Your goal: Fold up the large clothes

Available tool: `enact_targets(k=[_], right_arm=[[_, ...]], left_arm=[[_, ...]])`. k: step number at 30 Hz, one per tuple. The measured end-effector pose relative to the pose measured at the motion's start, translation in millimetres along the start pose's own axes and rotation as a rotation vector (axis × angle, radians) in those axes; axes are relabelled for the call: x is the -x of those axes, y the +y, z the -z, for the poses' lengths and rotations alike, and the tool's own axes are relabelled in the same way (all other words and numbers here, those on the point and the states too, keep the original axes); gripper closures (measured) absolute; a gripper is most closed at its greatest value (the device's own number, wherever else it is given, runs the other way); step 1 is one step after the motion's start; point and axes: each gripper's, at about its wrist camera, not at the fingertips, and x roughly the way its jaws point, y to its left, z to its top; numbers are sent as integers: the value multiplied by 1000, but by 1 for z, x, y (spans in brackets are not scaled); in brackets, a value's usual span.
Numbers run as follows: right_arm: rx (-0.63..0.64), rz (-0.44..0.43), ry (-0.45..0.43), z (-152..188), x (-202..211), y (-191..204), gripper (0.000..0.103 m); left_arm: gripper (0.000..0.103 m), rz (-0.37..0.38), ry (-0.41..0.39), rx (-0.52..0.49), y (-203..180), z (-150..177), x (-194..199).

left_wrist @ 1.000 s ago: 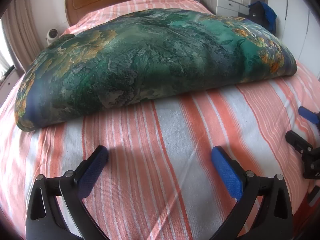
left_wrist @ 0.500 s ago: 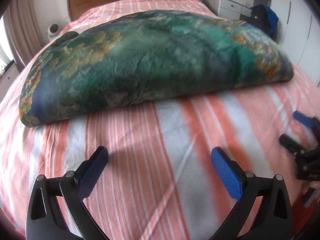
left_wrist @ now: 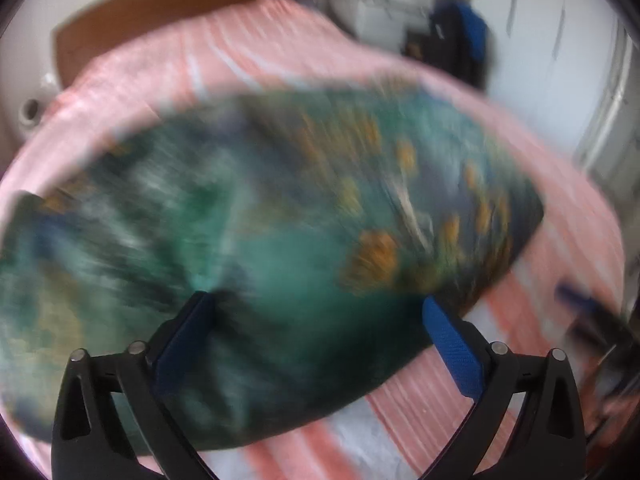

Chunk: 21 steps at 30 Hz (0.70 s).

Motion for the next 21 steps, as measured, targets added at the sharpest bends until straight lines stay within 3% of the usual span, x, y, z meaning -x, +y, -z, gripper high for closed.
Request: enact_targets(k=[2, 4, 7, 9, 11, 12, 15, 18, 21], right_arm=[[-70, -8, -31, -13, 2, -14, 0], [-157, -8, -29, -32, -8, -33, 0], [-301, -64, 1, -60, -42, -53, 0], [-396, -41, -1, -76, -66, -65, 1], [-413, -58, -4, -89, -79, -67, 15], [-407, -55, 7, -93, -82, -64, 31], [-292, 2, -63, -100, -59, -34, 56], [-71, 48, -145, -99, -26, 20, 59], [163, 77, -214, -90, -4, 79, 60]], left_arm=[[0, -94, -19, -139, -20, 12, -8], [0, -89, -21, -183, -26, 17, -2], [1, -60, -14, -160, -19, 14, 16], [1, -21, -17, -111, -9, 5, 34], [1, 20, -37, -61, 3, -12, 57], [1, 40, -52, -42, 8, -23, 72], [1, 84, -80, -38, 10, -55, 103], [1, 158, -91, -55, 1, -91, 121], [1, 270, -40, -68, -16, -123, 117]])
